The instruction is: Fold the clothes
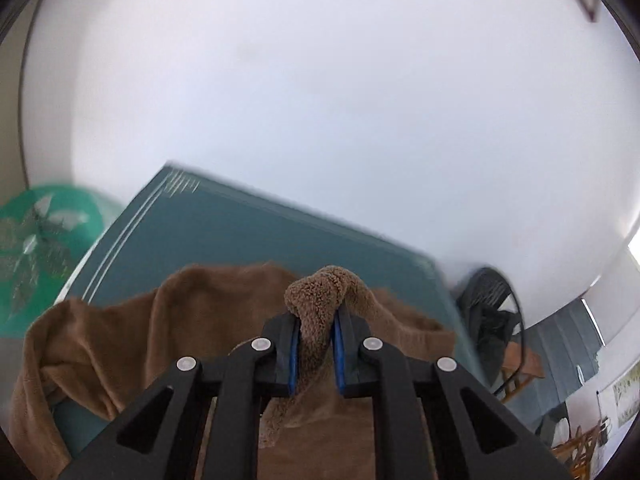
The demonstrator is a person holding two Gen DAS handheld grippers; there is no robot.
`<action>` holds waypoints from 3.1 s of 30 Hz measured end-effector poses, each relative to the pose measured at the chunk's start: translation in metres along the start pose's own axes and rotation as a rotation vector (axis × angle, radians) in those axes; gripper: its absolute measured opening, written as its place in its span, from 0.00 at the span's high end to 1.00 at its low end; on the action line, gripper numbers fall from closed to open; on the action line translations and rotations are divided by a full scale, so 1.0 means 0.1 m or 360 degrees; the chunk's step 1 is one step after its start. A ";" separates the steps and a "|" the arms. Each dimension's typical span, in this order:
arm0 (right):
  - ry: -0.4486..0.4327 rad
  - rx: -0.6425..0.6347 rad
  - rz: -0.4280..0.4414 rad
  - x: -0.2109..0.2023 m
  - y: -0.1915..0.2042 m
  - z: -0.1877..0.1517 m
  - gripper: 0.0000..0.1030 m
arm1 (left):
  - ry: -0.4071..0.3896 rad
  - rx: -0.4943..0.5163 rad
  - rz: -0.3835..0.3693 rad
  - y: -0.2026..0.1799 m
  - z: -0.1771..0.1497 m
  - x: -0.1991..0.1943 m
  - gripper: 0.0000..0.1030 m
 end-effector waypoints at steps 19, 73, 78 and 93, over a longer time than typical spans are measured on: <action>0.0086 -0.0230 0.0167 0.53 0.03 1.06 0.26 | 0.0373 -0.0195 0.0388 0.95 -0.20 1.06 0.53; 0.0160 -0.0244 -0.0103 -0.11 -0.57 0.33 0.21 | 0.0313 0.0022 0.0564 0.58 -0.64 0.42 0.20; 0.0067 -0.0178 0.0148 -0.19 -0.23 0.72 0.21 | 0.0246 0.0123 0.0454 0.19 -0.57 0.42 0.20; 0.0297 -0.0214 0.0099 1.06 0.45 0.66 0.21 | 0.0417 0.0224 0.0433 0.00 -0.72 1.26 0.20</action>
Point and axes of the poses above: each gripper's, at about its wrist camera, not at the fingertips, and x roughly the way its jaws point, y to its left, z to its top, the point moved 2 cm from there along x, roughly the way its jaws point, and after that the axes turned 1 degree about y, right-handed, at the moved point
